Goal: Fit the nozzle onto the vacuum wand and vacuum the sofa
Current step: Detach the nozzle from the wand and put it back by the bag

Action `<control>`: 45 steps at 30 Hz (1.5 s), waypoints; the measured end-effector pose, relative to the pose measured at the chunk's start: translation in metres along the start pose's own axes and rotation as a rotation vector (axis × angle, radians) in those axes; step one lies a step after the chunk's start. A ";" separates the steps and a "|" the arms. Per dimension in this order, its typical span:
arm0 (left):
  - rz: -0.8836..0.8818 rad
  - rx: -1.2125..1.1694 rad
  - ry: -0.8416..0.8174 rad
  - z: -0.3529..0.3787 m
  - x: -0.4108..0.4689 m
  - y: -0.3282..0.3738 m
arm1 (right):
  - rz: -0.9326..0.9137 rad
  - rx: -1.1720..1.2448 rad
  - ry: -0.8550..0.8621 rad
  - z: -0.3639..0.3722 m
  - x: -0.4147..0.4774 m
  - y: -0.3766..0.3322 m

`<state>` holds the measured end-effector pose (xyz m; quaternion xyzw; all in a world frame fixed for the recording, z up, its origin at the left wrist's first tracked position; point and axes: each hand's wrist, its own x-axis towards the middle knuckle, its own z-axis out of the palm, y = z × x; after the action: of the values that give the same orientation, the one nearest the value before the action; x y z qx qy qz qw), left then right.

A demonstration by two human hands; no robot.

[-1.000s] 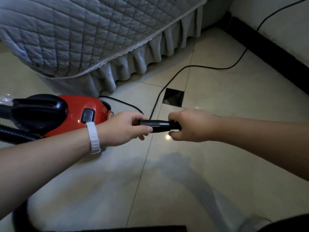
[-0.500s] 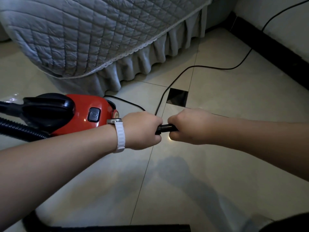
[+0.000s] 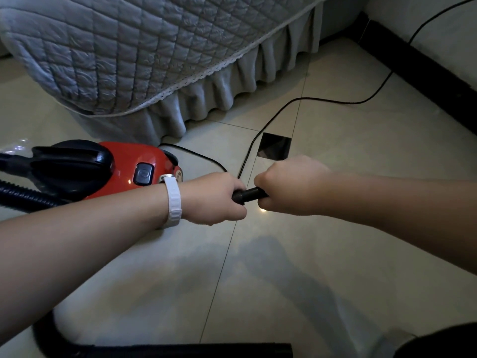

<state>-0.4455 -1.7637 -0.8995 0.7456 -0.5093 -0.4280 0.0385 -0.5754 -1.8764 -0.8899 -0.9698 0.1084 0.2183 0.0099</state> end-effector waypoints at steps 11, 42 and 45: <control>0.096 0.439 0.159 0.009 0.000 -0.003 | 0.048 0.345 -0.206 0.005 0.004 -0.002; 0.007 -0.277 0.531 -0.093 -0.059 0.005 | 0.084 0.641 0.023 -0.089 -0.011 0.032; -0.036 -0.362 0.534 -0.118 -0.096 0.038 | 0.113 0.705 0.002 -0.142 -0.042 0.025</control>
<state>-0.4043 -1.7497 -0.7490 0.8214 -0.3836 -0.3016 0.2953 -0.5581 -1.9019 -0.7431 -0.8995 0.2305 0.1667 0.3316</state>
